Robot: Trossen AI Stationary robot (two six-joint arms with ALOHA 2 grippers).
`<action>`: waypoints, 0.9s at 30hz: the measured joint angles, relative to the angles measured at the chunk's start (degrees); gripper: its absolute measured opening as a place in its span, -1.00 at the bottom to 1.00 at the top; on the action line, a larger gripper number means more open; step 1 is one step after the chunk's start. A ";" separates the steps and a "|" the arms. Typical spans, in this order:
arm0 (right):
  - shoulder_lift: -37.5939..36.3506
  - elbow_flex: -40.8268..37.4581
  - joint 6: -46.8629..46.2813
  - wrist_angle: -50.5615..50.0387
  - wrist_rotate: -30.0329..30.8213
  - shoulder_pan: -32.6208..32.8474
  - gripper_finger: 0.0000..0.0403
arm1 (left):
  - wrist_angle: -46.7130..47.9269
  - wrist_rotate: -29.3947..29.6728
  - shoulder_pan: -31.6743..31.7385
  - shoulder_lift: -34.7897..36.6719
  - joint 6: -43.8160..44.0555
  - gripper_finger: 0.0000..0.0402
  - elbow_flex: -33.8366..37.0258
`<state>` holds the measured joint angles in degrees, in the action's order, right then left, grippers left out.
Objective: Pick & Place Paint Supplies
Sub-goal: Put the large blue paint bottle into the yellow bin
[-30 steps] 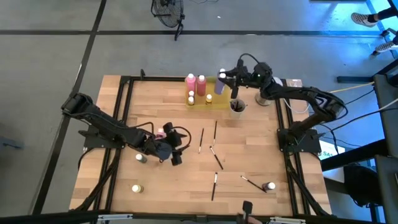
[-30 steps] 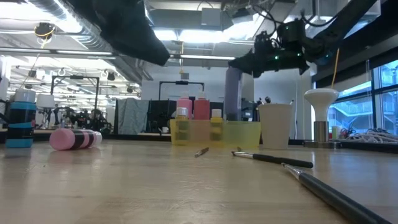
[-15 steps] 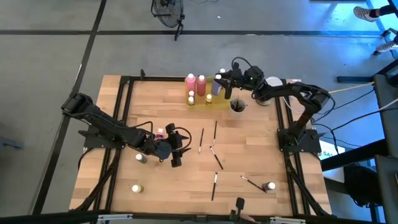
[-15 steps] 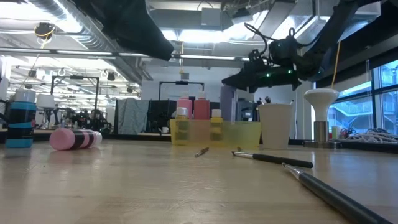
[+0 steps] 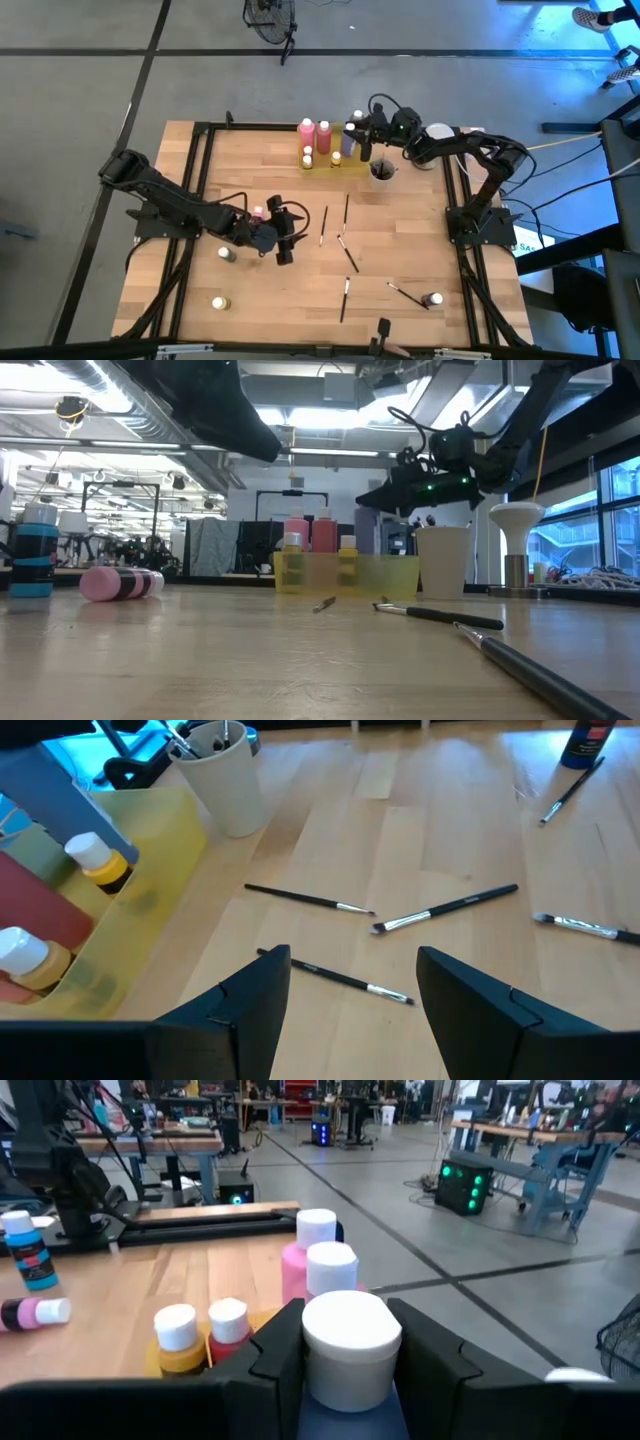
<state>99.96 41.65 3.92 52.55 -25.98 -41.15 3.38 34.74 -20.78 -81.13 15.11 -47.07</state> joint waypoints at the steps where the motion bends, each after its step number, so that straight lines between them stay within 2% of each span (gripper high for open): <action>1: 0.00 0.00 0.07 -0.08 -0.26 0.05 -0.41 | 0.02 -0.02 0.01 -0.01 0.00 0.06 0.00; 20: 0.00 0.00 2.99 -2.38 -1.19 0.44 -0.41 | 1.62 0.05 0.01 -0.01 -2.71 0.06 0.02; 27: 0.01 0.00 3.71 -3.05 -1.18 0.44 -0.41 | 1.57 -1.59 0.00 -0.01 -2.35 0.06 0.02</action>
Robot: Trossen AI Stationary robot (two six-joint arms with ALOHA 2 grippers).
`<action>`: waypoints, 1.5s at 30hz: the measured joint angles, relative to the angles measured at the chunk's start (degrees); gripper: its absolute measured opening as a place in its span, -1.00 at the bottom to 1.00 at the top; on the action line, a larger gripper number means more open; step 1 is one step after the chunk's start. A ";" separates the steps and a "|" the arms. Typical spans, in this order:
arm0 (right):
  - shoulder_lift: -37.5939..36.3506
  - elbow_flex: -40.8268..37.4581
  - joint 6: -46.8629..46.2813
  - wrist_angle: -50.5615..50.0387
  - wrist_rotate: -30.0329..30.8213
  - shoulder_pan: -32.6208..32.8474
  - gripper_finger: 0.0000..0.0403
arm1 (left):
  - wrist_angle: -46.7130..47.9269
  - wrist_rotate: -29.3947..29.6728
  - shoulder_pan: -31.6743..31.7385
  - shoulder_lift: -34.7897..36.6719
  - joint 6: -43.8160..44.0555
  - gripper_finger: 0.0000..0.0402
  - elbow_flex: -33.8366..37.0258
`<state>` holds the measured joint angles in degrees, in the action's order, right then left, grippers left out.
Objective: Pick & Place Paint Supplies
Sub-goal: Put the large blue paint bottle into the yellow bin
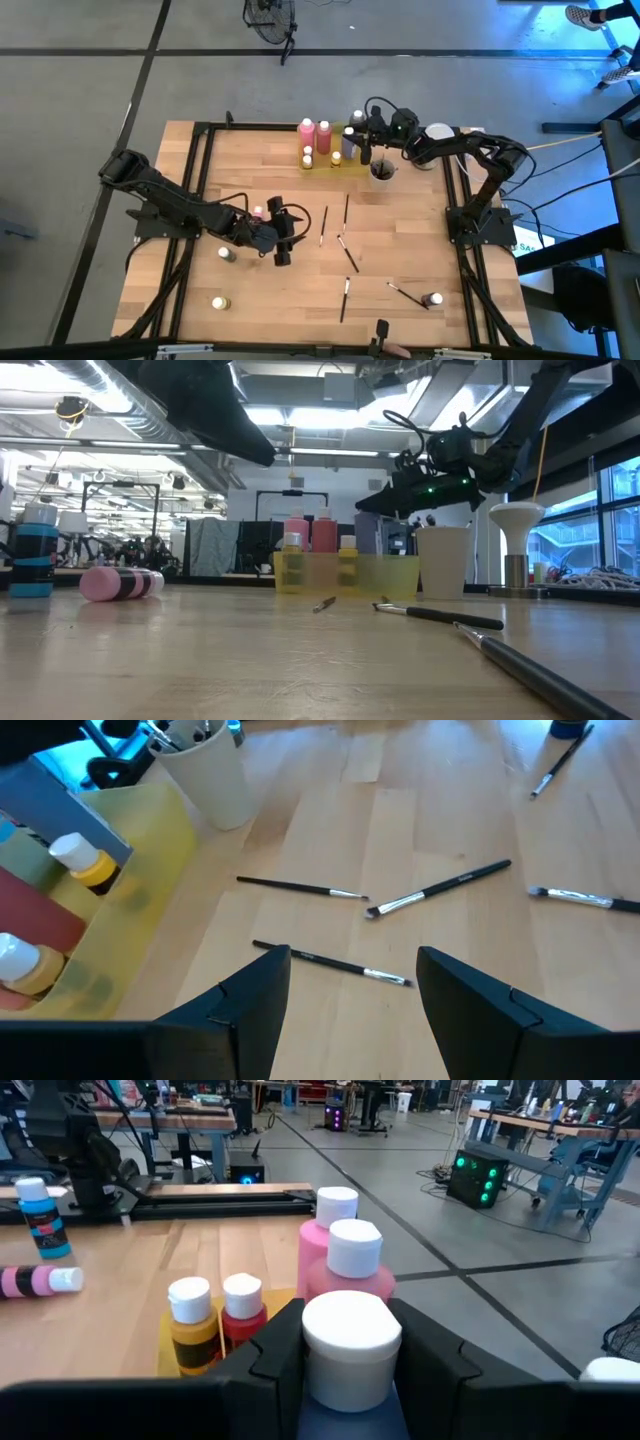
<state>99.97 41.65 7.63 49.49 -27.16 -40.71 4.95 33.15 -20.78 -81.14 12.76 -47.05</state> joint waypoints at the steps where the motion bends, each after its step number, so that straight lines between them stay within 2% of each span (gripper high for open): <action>1: -0.01 0.00 0.41 -0.39 0.04 0.00 -0.41 | -0.02 -0.47 -0.02 0.00 0.10 0.06 0.00; 7: 0.01 0.00 0.79 -2.16 0.15 0.00 -0.41 | -0.02 -5.17 -0.11 0.00 0.08 0.06 0.00; 14: 2.40 0.16 0.31 0.93 -0.04 0.00 -0.41 | -0.02 -5.82 -0.11 0.00 0.06 0.06 0.00; 22: 3.42 0.17 -3.52 2.28 0.00 -0.02 -0.24 | -0.02 -6.24 -0.11 0.00 0.06 0.06 0.00; 33: 3.42 0.09 -4.41 2.55 0.11 0.99 -0.21 | -0.05 -10.44 -0.11 0.00 -0.01 0.06 0.00; 45: 3.40 0.02 -6.41 2.86 1.43 1.07 0.05 | -0.30 -10.78 -0.13 0.00 -0.01 0.06 0.00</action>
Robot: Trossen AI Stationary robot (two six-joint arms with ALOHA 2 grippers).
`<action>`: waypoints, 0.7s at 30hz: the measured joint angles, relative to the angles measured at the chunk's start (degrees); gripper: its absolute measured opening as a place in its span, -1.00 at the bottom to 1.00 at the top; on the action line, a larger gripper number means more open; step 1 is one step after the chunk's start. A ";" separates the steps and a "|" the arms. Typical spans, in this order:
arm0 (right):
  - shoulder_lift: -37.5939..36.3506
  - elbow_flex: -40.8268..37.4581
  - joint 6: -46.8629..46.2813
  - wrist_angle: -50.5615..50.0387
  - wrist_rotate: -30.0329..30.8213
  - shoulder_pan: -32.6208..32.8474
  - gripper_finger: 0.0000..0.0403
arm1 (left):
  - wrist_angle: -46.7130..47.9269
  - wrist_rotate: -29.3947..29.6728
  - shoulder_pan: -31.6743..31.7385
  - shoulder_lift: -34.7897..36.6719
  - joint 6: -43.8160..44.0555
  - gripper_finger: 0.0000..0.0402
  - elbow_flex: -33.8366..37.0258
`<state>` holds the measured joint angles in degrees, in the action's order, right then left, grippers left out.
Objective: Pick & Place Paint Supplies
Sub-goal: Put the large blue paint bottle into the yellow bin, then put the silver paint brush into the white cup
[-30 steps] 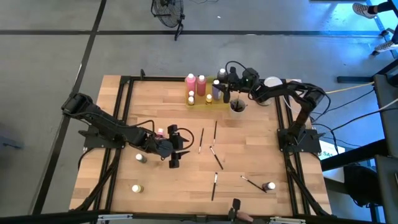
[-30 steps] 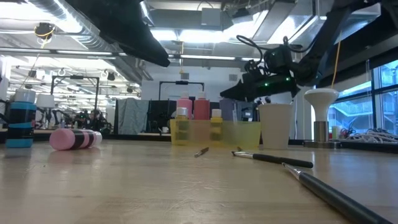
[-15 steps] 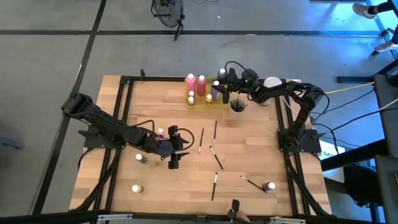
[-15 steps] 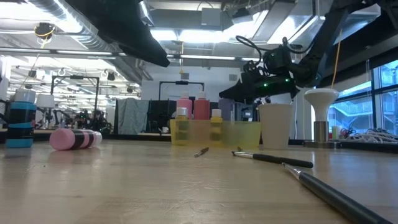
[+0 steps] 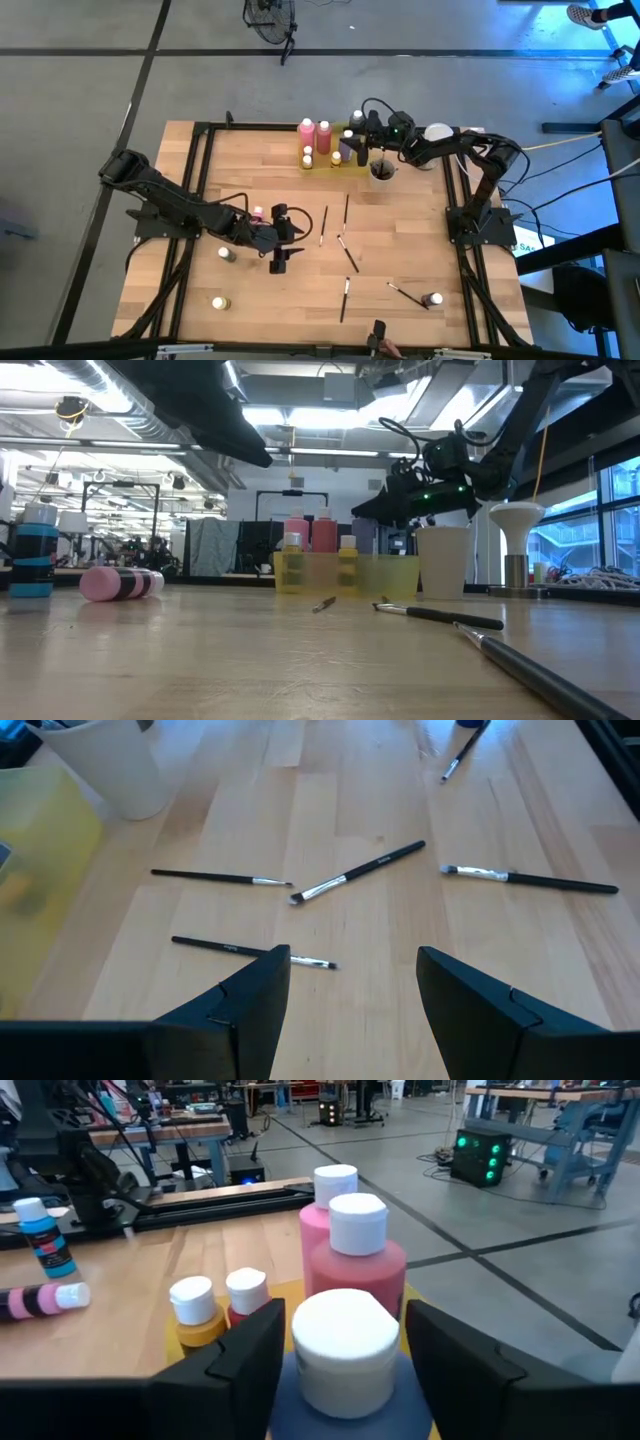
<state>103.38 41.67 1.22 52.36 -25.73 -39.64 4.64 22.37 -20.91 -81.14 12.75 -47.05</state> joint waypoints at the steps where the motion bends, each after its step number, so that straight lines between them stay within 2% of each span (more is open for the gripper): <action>1: -0.20 0.00 -0.53 -0.11 -0.02 0.00 0.08 | 0.00 0.00 0.00 0.00 0.01 0.06 0.00; 11: -4.98 -0.02 -0.82 0.14 0.03 0.04 0.19 | -0.11 0.00 0.01 0.00 2.53 0.06 0.00; 21: -11.30 -0.02 -0.82 -3.84 -0.40 2.67 0.20 | 0.07 0.42 1.43 0.00 14.52 0.06 0.00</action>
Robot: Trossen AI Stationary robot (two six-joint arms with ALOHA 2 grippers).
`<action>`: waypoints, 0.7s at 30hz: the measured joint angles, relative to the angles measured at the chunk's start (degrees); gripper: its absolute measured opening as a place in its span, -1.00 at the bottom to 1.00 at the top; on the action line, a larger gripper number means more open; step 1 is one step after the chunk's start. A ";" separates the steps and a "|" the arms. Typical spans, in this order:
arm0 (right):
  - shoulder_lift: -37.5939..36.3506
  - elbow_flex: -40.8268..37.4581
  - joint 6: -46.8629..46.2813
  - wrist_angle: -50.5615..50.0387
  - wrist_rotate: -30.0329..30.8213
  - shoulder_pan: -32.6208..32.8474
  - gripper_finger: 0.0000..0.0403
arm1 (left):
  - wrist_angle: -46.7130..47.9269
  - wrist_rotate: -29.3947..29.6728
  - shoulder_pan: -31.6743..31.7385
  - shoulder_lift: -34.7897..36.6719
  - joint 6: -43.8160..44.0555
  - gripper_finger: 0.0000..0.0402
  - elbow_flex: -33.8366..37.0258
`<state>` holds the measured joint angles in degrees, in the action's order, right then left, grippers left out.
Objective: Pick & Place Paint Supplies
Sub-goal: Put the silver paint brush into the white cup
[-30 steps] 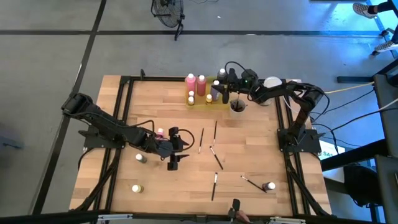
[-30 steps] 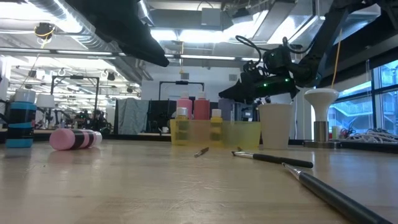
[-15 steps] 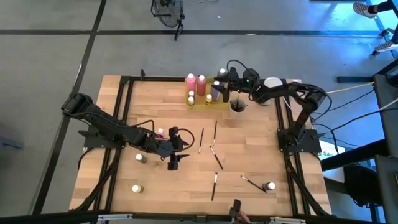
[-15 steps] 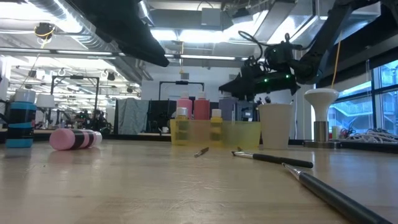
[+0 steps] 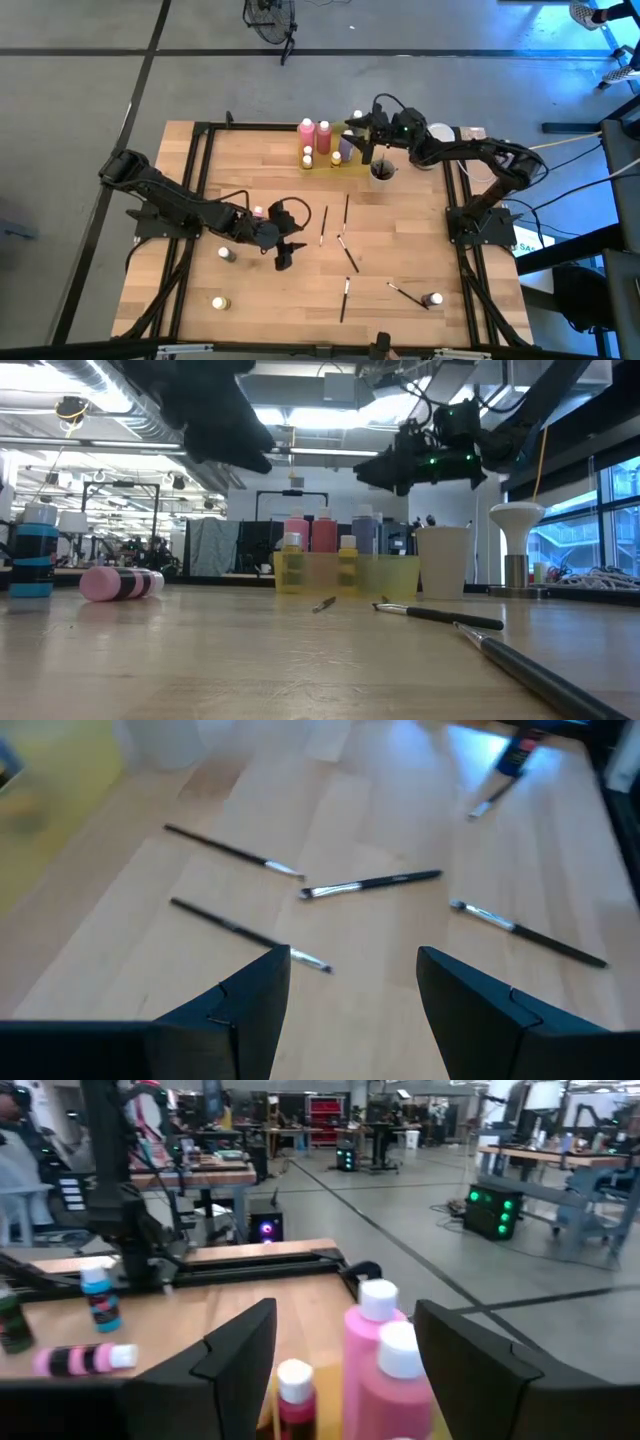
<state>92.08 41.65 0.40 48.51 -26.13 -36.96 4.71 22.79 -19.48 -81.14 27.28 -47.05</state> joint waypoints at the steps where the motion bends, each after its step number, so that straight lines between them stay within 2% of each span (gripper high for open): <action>1: -0.71 0.00 0.00 -0.37 -0.02 0.42 0.20 | 0.30 0.04 0.34 0.00 0.84 0.06 0.00; 7: -6.47 0.00 0.02 -5.51 -0.19 2.59 0.20 | 0.38 -0.29 1.67 0.00 2.19 0.06 0.00; 9: -8.94 0.00 0.18 -8.87 -2.39 3.20 0.20 | 0.37 -0.29 1.68 0.00 2.17 0.06 0.00; 12: -12.73 0.02 0.05 -14.48 -10.83 4.00 0.20 | 0.37 -0.31 1.63 0.00 2.17 0.06 0.00; 18: -18.16 0.02 -2.79 -27.97 -35.53 6.66 0.20 | 0.35 -0.35 1.63 0.00 2.09 0.06 0.00; 21: -19.52 0.02 -3.36 -33.93 -40.00 9.53 0.20 | 0.35 -0.37 1.63 0.00 2.14 0.06 0.00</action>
<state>72.56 41.67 -2.95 14.58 -66.13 -27.44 5.06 22.42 -17.85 -81.14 29.42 -47.05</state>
